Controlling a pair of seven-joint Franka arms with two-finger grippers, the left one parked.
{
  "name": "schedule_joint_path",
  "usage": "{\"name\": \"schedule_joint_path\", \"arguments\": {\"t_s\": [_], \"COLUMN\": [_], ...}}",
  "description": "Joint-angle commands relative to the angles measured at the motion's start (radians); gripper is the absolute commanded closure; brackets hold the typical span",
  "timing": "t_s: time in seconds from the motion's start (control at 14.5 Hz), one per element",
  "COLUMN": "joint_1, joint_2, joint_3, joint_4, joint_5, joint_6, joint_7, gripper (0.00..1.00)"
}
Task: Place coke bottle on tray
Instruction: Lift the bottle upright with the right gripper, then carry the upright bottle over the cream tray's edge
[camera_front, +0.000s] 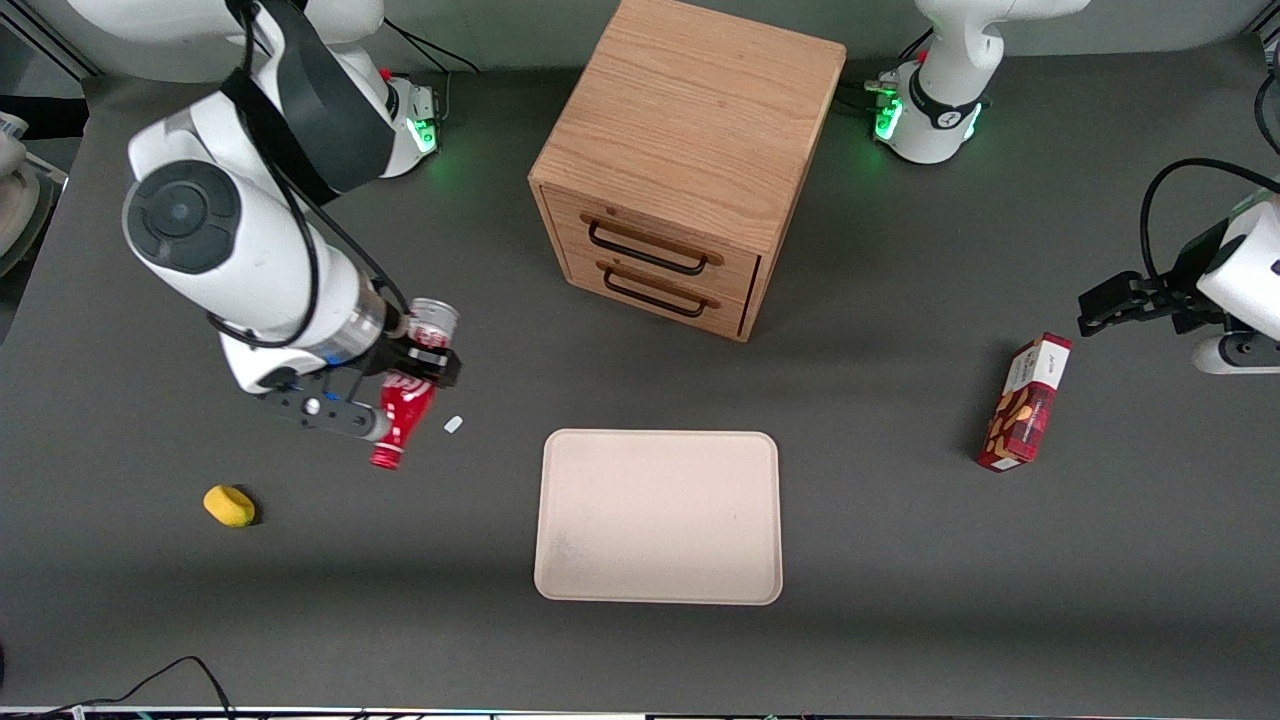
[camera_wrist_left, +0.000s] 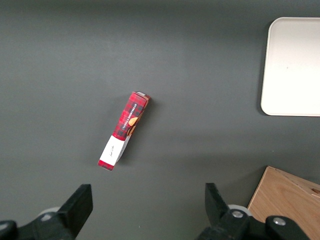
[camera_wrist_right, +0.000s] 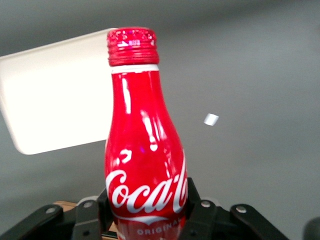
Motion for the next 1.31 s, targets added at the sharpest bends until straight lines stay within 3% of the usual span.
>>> {"name": "schedule_joint_path", "arguments": {"t_s": [0.0, 0.48, 0.69, 1.1, 1.24], "joint_1": [0.014, 0.056, 0.062, 0.062, 0.062], "joint_2": [0.180, 0.444, 0.493, 0.532, 0.539], "joint_3": [0.045, 0.057, 0.057, 0.045, 0.043], "joint_4": [0.128, 0.119, 0.053, 0.027, 0.027], "joint_5": [0.005, -0.012, -0.117, -0.222, -0.227], "joint_6": [0.094, 0.335, 0.454, 0.501, 0.507], "joint_7": [-0.021, -0.078, -0.103, -0.136, -0.138], "gripper": [1.00, 1.00, 1.00, 1.00, 1.00]}}
